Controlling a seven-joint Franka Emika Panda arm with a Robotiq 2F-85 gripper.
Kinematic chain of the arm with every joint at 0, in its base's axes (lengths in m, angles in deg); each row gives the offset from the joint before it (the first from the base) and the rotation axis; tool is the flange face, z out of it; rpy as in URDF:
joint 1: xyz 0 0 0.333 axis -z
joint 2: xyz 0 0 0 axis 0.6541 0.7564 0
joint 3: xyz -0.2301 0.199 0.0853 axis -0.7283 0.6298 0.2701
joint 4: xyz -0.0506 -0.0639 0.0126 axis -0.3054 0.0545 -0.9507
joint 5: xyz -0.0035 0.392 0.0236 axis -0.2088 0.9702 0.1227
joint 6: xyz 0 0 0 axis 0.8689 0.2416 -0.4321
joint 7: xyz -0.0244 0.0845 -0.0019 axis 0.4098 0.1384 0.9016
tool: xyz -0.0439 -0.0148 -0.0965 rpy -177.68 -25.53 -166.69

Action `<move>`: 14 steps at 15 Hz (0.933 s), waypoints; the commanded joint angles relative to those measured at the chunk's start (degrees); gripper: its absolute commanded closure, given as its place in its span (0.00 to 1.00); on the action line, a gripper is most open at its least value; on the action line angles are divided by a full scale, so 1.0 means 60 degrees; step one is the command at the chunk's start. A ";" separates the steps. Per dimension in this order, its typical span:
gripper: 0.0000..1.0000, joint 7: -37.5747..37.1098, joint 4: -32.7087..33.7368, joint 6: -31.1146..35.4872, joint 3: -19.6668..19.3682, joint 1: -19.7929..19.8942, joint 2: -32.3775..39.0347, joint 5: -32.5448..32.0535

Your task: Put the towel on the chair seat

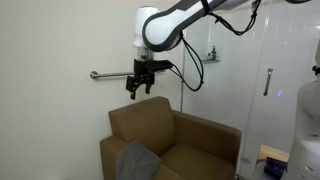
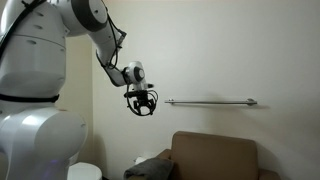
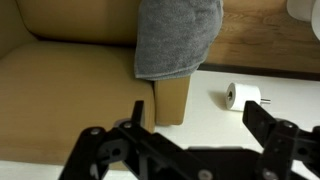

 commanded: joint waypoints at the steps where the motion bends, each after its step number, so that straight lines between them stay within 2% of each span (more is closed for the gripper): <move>1: 0.00 0.0009 0.0014 -0.0020 0.0017 0.0018 -0.0005 0.0007; 6: 0.00 0.0119 -0.0106 0.0265 0.0037 0.0000 0.0145 0.0089; 14: 0.00 0.0082 -0.0038 0.0753 0.0056 -0.0159 0.1526 0.0158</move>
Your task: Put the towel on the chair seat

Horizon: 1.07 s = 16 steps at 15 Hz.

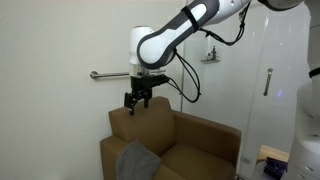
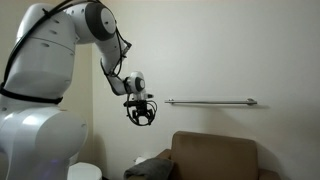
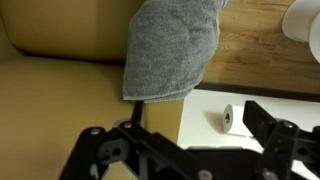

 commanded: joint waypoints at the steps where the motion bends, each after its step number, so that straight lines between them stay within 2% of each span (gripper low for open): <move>1: 0.00 0.0066 -0.0067 0.0472 -0.0080 -0.0122 0.0490 0.0105; 7: 0.00 0.0131 -0.0250 0.1149 -0.0121 -0.0170 0.1193 0.0477; 16: 0.00 0.0154 -0.0487 0.1859 -0.0222 -0.0353 0.2168 0.0484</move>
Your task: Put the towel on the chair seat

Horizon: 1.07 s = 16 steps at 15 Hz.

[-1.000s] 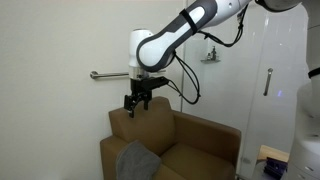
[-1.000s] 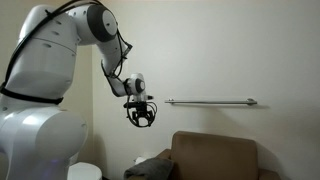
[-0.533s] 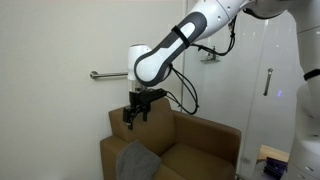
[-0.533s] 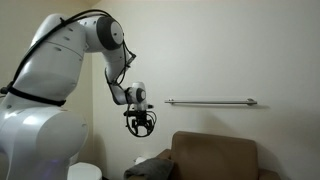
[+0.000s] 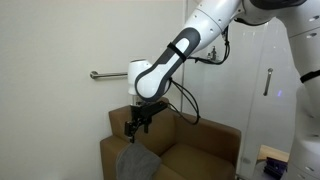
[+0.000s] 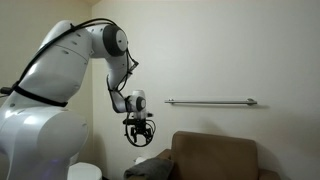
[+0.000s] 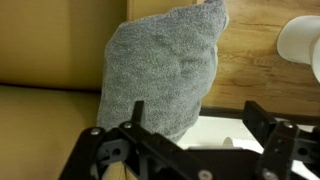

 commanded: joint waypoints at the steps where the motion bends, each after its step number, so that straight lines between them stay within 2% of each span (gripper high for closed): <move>1: 0.00 0.0151 -0.0242 0.0321 -0.0134 -0.0192 0.0260 0.0219; 7: 0.00 -0.0362 -0.0344 0.0528 -0.0508 -0.0618 0.0750 -0.0107; 12: 0.00 -0.1391 -0.0756 0.1781 -0.1260 -0.1209 0.0978 -0.0368; 16: 0.00 -0.1660 -0.0952 0.2330 -0.1606 -0.1507 0.1234 -0.0276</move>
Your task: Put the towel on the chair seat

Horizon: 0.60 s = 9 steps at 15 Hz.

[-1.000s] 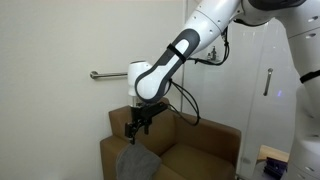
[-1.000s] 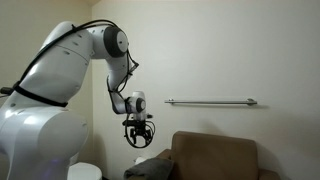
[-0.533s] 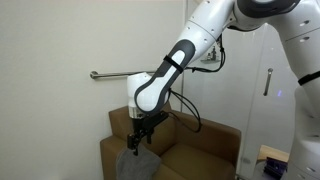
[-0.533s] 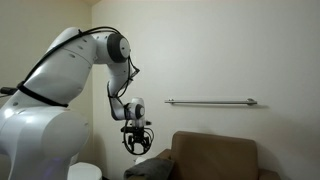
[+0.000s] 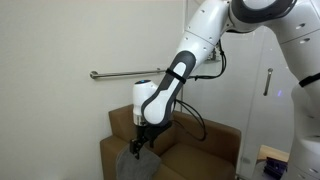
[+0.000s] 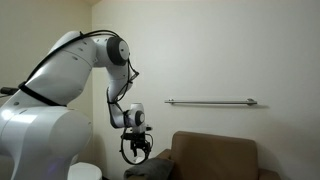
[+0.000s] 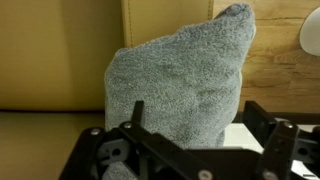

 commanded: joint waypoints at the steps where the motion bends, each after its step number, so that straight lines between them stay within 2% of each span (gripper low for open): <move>1: 0.00 -0.0577 -0.0305 0.0523 -0.0432 -0.0439 0.0118 -0.0230; 6: 0.00 -0.1617 -0.0539 0.1089 -0.1299 -0.1403 0.0307 -0.0765; 9: 0.00 -0.1944 -0.0743 0.1524 -0.1465 -0.1680 0.0443 -0.0560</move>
